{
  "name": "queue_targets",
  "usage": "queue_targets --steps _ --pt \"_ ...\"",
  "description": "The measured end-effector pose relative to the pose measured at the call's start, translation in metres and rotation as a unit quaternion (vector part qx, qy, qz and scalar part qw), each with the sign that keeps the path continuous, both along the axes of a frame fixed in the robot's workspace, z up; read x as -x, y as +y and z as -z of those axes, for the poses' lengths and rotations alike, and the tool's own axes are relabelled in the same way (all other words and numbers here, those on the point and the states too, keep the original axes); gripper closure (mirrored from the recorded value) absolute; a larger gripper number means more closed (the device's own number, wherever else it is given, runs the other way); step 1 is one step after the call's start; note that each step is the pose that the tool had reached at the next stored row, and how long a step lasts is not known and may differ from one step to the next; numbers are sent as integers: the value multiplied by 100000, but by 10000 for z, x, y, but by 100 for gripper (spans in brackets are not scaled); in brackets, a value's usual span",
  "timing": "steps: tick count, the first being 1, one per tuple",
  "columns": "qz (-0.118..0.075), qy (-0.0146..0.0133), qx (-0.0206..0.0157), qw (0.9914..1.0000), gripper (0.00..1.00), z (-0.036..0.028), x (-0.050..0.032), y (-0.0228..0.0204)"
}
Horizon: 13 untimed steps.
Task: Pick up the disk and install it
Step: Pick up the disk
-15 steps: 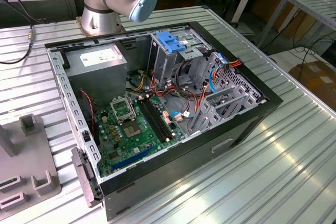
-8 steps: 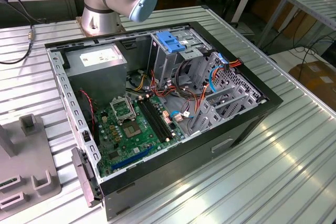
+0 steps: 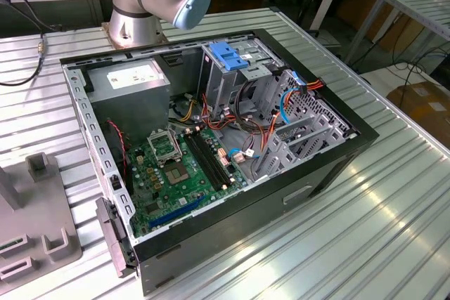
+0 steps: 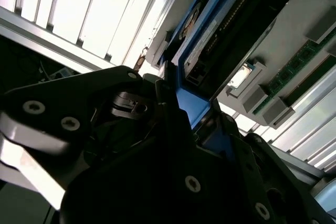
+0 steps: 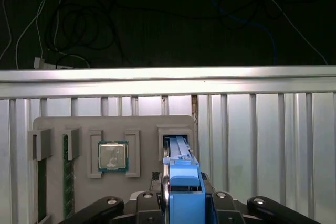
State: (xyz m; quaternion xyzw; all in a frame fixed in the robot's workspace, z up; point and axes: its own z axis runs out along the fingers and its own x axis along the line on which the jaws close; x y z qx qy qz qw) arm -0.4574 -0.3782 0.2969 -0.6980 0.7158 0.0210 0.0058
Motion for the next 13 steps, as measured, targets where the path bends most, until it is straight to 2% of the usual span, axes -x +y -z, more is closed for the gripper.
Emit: queue_targets --steps 8,13 --pt "1 -10 -7 100000 63 0 0 0" --pt "2 -4 0 100000 63 -49 0 0"
